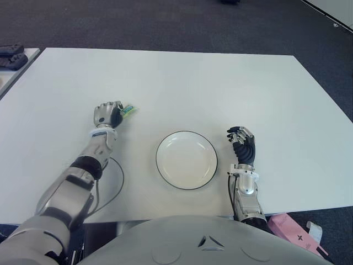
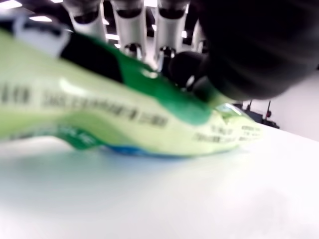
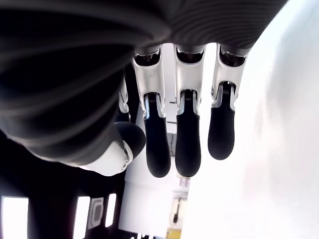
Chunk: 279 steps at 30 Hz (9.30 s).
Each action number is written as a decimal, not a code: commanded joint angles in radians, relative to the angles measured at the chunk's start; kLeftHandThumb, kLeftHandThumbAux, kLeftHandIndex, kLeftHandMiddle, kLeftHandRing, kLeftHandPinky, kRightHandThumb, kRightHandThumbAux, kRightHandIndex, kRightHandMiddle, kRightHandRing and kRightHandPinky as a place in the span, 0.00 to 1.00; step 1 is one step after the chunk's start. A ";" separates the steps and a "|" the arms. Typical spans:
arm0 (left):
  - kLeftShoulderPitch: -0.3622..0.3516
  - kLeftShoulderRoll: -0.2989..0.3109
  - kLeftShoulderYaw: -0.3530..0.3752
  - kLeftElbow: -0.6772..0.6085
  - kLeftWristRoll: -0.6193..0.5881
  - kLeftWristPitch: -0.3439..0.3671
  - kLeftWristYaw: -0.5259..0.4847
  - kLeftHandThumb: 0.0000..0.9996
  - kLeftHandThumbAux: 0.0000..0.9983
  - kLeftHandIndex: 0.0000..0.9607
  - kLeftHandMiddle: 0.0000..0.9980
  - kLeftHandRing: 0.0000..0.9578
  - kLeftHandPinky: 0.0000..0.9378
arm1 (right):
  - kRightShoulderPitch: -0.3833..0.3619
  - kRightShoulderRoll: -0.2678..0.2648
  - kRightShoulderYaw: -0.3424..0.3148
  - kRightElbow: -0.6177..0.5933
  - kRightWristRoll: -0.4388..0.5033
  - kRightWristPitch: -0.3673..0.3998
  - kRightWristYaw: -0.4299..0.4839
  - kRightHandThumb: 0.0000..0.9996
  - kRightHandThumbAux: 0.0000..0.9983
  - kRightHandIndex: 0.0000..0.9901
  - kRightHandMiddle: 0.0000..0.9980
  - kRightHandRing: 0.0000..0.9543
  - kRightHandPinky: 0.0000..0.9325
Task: Put the toothpaste on the table into the plate.
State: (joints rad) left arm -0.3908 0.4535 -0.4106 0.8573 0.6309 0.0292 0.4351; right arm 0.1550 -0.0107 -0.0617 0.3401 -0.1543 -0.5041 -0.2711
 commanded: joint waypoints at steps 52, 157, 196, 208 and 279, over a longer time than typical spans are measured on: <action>0.060 0.223 -0.033 -0.376 0.056 0.061 -0.745 0.30 0.41 0.16 0.25 0.36 0.52 | 0.028 0.012 0.001 0.018 -0.004 0.009 -0.014 0.71 0.73 0.43 0.49 0.54 0.57; 0.100 0.259 0.021 -0.721 0.222 0.056 -0.872 0.20 0.34 0.06 0.16 0.15 0.16 | 0.049 0.011 0.013 0.005 -0.005 0.005 -0.009 0.71 0.73 0.43 0.49 0.53 0.54; 0.017 0.196 -0.065 -0.436 0.286 0.038 -0.730 0.25 0.27 0.09 0.16 0.15 0.18 | 0.064 0.012 0.004 -0.018 -0.002 0.014 -0.002 0.71 0.73 0.43 0.49 0.53 0.55; 0.017 0.190 -0.078 -0.385 0.282 0.038 -0.697 0.25 0.27 0.09 0.16 0.13 0.18 | 0.067 0.011 0.003 -0.024 -0.006 0.011 -0.003 0.71 0.73 0.43 0.49 0.54 0.56; 0.227 0.169 -0.049 -0.598 0.200 0.215 -0.786 0.41 0.32 0.15 0.14 0.12 0.16 | 0.090 0.009 -0.001 -0.054 -0.006 0.027 -0.002 0.71 0.73 0.43 0.49 0.54 0.56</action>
State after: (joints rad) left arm -0.2131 0.6391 -0.4387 0.2433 0.8519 0.2461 -0.2978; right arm 0.2281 -0.0042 -0.0588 0.2673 -0.1578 -0.4920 -0.2717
